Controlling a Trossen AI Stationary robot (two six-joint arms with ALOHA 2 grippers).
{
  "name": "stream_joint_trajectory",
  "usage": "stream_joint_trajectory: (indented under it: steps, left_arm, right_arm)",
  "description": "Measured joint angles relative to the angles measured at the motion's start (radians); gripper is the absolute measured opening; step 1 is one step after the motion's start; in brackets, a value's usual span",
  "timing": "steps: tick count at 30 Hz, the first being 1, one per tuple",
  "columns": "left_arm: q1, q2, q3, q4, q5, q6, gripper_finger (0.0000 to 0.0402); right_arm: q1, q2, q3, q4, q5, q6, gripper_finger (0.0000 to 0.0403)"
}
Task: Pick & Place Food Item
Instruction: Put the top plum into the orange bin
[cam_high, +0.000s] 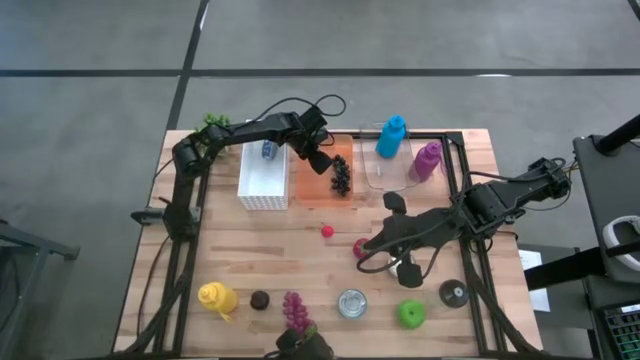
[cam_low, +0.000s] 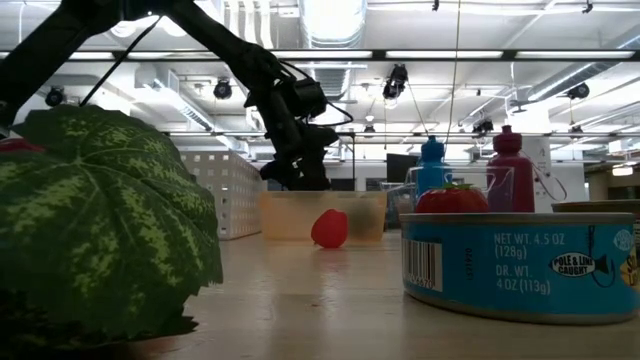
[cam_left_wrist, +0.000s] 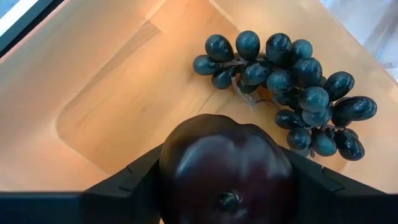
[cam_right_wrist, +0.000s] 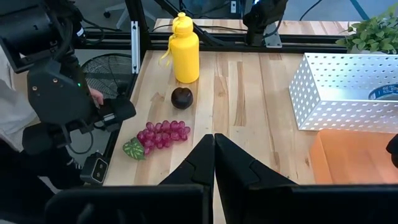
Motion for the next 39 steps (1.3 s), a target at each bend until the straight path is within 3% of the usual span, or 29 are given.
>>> stream_joint_trajectory:
  steps: [5, 14, 22, 32, 39]
  left_arm:
    - [0.000, -0.001, -0.001, 0.000, 0.008, -0.004, 0.0254]
    - [0.001, -0.002, -0.001, 0.000, 0.024, -0.007, 0.0235]
    - [0.001, -0.002, -0.001, -0.001, 0.040, -0.012, 0.0251]
    - [0.001, -0.002, -0.001, -0.001, 0.050, -0.034, 0.0237]
    - [0.001, -0.002, -0.001, -0.001, 0.050, -0.045, 0.0252]
  right_arm:
    - [0.000, 0.000, 0.000, 0.000, 0.000, 0.000, 0.0008]
    - [0.000, 0.000, 0.000, 0.000, 0.000, -0.014, 0.0008]
    - [-0.004, 0.000, 0.000, 0.002, 0.004, -0.031, 0.0008]
    - [-0.010, 0.000, 0.000, 0.003, 0.319, -0.018, 0.0008]
    - [-0.009, 0.000, 0.000, 0.003, 0.343, -0.016, 0.0008]
